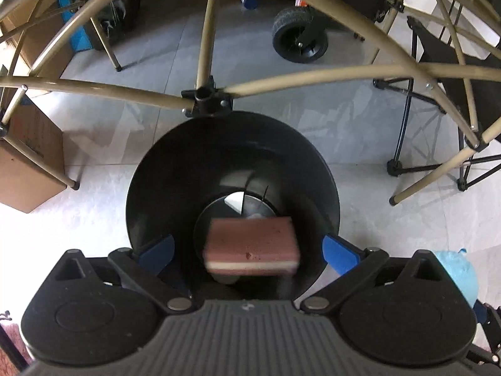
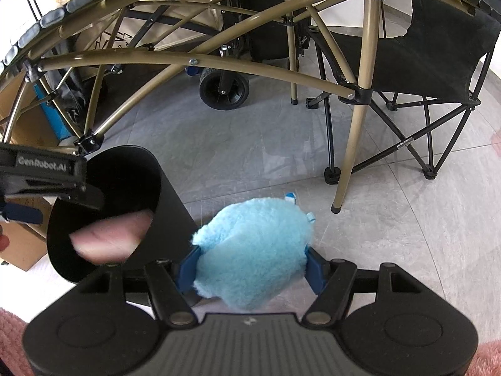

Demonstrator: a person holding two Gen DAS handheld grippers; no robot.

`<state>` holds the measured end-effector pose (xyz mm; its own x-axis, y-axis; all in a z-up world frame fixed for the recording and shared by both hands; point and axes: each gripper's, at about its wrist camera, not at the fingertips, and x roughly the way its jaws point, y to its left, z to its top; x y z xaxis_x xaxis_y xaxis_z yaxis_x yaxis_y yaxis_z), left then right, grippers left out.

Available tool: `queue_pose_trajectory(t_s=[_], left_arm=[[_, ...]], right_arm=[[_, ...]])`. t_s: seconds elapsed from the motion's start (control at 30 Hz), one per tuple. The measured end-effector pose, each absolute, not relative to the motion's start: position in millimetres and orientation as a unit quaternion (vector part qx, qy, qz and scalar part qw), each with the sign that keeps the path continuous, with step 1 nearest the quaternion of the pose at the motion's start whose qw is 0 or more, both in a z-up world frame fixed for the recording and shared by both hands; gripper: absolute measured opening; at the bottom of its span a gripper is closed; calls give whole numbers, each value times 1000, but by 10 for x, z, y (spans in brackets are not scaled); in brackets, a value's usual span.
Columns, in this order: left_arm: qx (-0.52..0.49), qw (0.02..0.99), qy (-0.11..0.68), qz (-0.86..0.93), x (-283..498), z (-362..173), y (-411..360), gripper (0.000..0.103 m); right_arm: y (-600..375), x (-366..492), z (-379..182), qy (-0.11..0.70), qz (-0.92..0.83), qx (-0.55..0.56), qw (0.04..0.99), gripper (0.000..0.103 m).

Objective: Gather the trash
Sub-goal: 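Open the left gripper over the bin to drop the pink sponge, then lower the right gripper into the bin and open it to drop the blue plush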

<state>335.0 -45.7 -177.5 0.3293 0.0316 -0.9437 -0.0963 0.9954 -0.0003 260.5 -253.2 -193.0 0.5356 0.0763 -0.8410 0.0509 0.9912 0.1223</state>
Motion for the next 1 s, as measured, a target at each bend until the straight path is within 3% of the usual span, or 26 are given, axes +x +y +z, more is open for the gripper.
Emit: queue_pose_trajectory(t_s=[0.4,1.0], left_arm=[[-25,817,575,34,3292,-1731,-374,103],[-63,827,554,71,3048,-1493,383,103]], right_arm=[[-2458,2607,-1853,474,14,62,878,67],[-1744,2707,-1644,454,65,19,888,67]])
